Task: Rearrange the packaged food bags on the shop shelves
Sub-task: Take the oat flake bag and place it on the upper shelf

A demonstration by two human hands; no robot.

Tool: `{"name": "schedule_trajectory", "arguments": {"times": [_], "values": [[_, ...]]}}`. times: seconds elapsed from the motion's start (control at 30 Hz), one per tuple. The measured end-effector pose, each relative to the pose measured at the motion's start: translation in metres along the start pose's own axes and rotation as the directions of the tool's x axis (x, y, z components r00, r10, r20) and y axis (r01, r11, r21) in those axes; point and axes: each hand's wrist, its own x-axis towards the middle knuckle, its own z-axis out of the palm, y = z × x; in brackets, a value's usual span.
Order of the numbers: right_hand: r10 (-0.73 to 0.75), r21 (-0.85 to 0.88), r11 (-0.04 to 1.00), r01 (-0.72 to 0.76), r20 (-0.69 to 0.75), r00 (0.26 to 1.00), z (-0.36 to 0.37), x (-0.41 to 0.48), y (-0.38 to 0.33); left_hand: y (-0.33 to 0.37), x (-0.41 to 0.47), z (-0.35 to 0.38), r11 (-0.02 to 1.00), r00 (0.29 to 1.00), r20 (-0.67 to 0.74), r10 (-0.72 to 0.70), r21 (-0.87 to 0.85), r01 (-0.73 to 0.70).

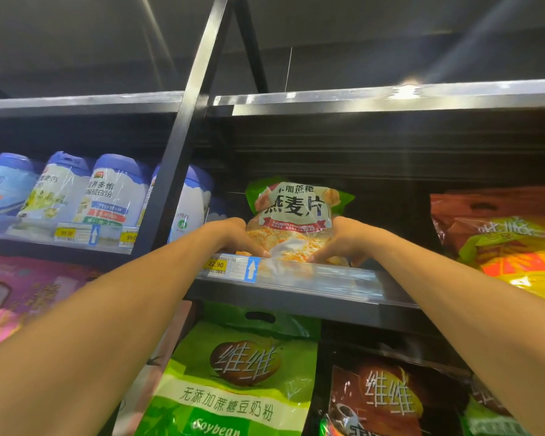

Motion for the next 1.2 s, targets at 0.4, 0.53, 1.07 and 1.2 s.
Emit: {"name": "schedule_trajectory", "arguments": {"times": [0.4,0.53,1.07,1.2], "values": [[0.024,-0.133,0.991,-0.027,-0.023,0.999,-0.002,-0.002,0.000,0.007,0.006,0.002,0.994,0.999,0.008,0.041,0.105,-0.042],[0.024,-0.214,0.976,-0.036,-0.062,0.998,-0.002,-0.002,0.001,0.010,0.000,0.000,0.994,1.000,0.004,0.026,0.110,-0.027],[-0.325,-0.484,0.868,0.112,-0.382,0.865,-0.013,-0.069,-0.023,-0.002,-0.080,-0.010,0.893,0.790,-0.446,0.421,0.358,-0.274],[-0.408,-0.544,0.832,0.113,-0.459,0.789,-0.009,-0.112,-0.032,-0.009,-0.121,-0.011,0.849,0.728,-0.468,0.501,0.429,-0.309]]}}
